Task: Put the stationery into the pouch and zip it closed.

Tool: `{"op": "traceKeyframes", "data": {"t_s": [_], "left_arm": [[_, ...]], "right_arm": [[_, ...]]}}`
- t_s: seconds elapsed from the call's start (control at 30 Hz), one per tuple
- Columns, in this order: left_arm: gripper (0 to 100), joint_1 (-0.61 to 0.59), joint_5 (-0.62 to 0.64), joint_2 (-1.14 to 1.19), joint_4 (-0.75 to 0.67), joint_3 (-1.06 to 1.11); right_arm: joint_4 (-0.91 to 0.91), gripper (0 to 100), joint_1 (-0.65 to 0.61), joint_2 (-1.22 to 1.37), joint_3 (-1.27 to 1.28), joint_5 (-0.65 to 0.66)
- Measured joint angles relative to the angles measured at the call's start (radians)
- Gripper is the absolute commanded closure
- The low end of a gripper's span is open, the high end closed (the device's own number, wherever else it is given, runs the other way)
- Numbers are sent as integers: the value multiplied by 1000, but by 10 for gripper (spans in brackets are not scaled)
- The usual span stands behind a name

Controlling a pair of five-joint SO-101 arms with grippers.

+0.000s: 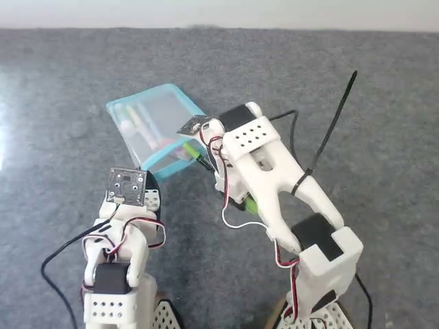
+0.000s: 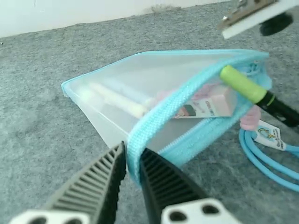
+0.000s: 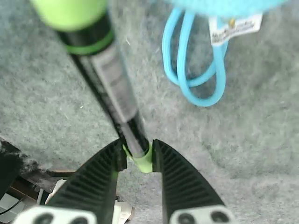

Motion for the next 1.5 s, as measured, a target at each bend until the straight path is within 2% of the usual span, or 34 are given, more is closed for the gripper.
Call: {"op": "traceKeyframes", "data": {"t_s": [0.3, 0.43, 0.53, 0.67, 0.73, 0.87, 1.0, 1.23, 1.4, 1.5], "left_arm": [[988, 0, 2, 0, -11, 0], [988, 0, 3, 0, -11, 0], [988, -2, 3, 0, -11, 0], [988, -2, -2, 0, -11, 0], [988, 0, -3, 0, -11, 5], [988, 0, -3, 0, -11, 6], [988, 0, -3, 0, -11, 6], [988, 0, -3, 0, -11, 6], [988, 0, -5, 0, -11, 6], [988, 0, -5, 0, -11, 6]], "right_arm": [[0, 991, 0, -2, -5, 5], [0, 991, 40, -115, -5, 8], [0, 991, 80, -255, -5, 114], [0, 991, 201, -327, 46, 284], [-6, 991, 302, -287, 94, 321], [-87, 991, 486, -100, 147, 325], [-152, 991, 559, -40, 206, 325], [-147, 991, 511, -170, 311, 325], [-11, 991, 373, -434, 311, 325], [0, 991, 267, -611, 324, 304]]}}
